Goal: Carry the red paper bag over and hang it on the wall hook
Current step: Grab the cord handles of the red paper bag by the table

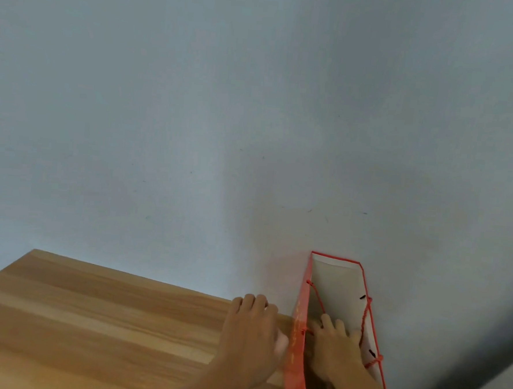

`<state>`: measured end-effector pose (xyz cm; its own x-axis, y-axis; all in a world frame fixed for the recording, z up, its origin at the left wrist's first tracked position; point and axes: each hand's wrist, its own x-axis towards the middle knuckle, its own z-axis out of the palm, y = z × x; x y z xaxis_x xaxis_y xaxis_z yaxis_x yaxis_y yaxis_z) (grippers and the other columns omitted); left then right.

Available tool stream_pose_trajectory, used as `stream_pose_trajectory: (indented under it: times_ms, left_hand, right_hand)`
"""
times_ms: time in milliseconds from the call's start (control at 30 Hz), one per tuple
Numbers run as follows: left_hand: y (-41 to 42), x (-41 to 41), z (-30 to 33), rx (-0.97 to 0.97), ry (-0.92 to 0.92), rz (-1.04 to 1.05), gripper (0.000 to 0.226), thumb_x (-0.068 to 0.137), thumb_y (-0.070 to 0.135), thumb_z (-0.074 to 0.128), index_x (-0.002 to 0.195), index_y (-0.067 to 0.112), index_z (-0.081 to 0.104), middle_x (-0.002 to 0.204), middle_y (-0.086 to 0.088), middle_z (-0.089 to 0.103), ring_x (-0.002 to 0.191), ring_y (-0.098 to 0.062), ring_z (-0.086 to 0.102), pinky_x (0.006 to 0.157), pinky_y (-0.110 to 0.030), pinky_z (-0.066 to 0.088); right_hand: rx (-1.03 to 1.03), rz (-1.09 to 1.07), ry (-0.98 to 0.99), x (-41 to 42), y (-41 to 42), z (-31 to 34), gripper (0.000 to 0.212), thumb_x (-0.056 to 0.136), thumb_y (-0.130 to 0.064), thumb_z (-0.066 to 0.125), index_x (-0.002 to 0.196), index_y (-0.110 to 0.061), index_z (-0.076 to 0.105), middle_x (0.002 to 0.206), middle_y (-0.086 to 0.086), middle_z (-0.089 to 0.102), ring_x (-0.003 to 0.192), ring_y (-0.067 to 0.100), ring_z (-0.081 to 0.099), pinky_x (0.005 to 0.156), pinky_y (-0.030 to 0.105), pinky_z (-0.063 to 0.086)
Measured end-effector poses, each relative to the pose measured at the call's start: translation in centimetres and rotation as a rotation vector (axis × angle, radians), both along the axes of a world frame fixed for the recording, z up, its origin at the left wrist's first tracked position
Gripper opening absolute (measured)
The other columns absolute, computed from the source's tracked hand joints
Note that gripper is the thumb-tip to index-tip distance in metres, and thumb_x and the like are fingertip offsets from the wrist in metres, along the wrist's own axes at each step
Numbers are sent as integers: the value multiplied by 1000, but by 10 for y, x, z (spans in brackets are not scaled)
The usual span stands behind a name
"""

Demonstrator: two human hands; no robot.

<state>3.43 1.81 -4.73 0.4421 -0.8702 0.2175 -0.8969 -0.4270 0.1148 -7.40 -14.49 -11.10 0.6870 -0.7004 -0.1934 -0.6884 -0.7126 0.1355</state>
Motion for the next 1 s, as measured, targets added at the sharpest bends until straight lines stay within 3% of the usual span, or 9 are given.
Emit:
stream_pose_trajectory:
  times_ms: [133, 300, 467, 567, 633, 700, 767, 900, 1000]
  left_hand:
    - [-17, -2, 6, -36, -40, -29, 64, 81, 45, 13, 120, 17, 56, 123, -6, 58, 112, -26, 48, 102, -45, 41]
    - [-22, -3, 4, -14, -19, -23, 58, 86, 44, 17, 122, 18, 54, 126, -5, 57, 115, -25, 47, 105, -45, 38]
    - [-23, -5, -1, -9, -32, -29, 57, 86, 45, 18, 119, 18, 56, 123, -5, 58, 112, -24, 49, 103, -45, 40]
    - [-22, -5, -3, -27, -36, -40, 64, 81, 46, 13, 117, 17, 58, 119, -4, 59, 109, -25, 49, 101, -44, 41]
    - [-20, -4, -3, -30, -46, -44, 62, 81, 45, 15, 116, 17, 59, 118, -5, 60, 108, -25, 49, 100, -44, 41]
    - [-20, -4, 1, -17, -55, -42, 63, 81, 46, 14, 115, 16, 58, 118, -6, 59, 107, -26, 49, 101, -45, 40]
    - [-21, -5, 13, -17, -60, -32, 61, 84, 46, 16, 115, 16, 58, 118, -7, 59, 108, -27, 48, 102, -46, 39]
    - [-28, -12, 49, -74, -44, -8, 52, 95, 55, 28, 120, 17, 54, 122, -6, 57, 112, -27, 47, 107, -46, 35]
    - [-30, -25, 75, -164, 5, 17, 66, 89, 73, 21, 115, 22, 53, 113, 0, 59, 103, -23, 47, 103, -43, 37]
  right_hand:
    - [-58, 19, 26, -2, 2, 6, 56, 95, -51, 50, 145, -28, 41, 152, 2, 40, 139, 30, 37, 114, 66, 18]
    - [6, -37, 49, -5, 2, 5, 60, 93, -51, 52, 148, -31, 36, 154, 1, 37, 140, 30, 35, 112, 68, 23]
    - [215, -103, -127, -7, 5, -9, 61, 94, -39, 59, 148, -30, 32, 153, 3, 28, 137, 31, 34, 107, 52, 44]
    - [252, -91, -214, -7, 10, -12, 48, 94, -29, 63, 139, -26, 46, 141, 4, 33, 123, 25, 44, 97, 37, 52]
    - [231, -73, -200, -7, 9, -4, 34, 93, -18, 62, 127, -23, 57, 127, 6, 39, 107, 25, 51, 91, 37, 56]
    - [203, -47, -175, -3, 4, 27, 23, 92, -10, 59, 114, -16, 64, 122, 9, 46, 99, 27, 57, 87, 38, 56]
    - [162, -26, -198, 4, 0, 83, 18, 93, -16, 59, 109, -7, 64, 116, 11, 56, 100, 29, 63, 78, 33, 51]
    - [117, -20, -257, 20, 7, 189, 14, 87, -17, 66, 80, -13, 55, 77, 2, 55, 76, 25, 62, 63, 30, 44]
    - [22, 13, -335, 26, 28, 227, 17, 86, -14, 65, 76, -15, 52, 79, 4, 60, 73, 24, 60, 62, 29, 44]
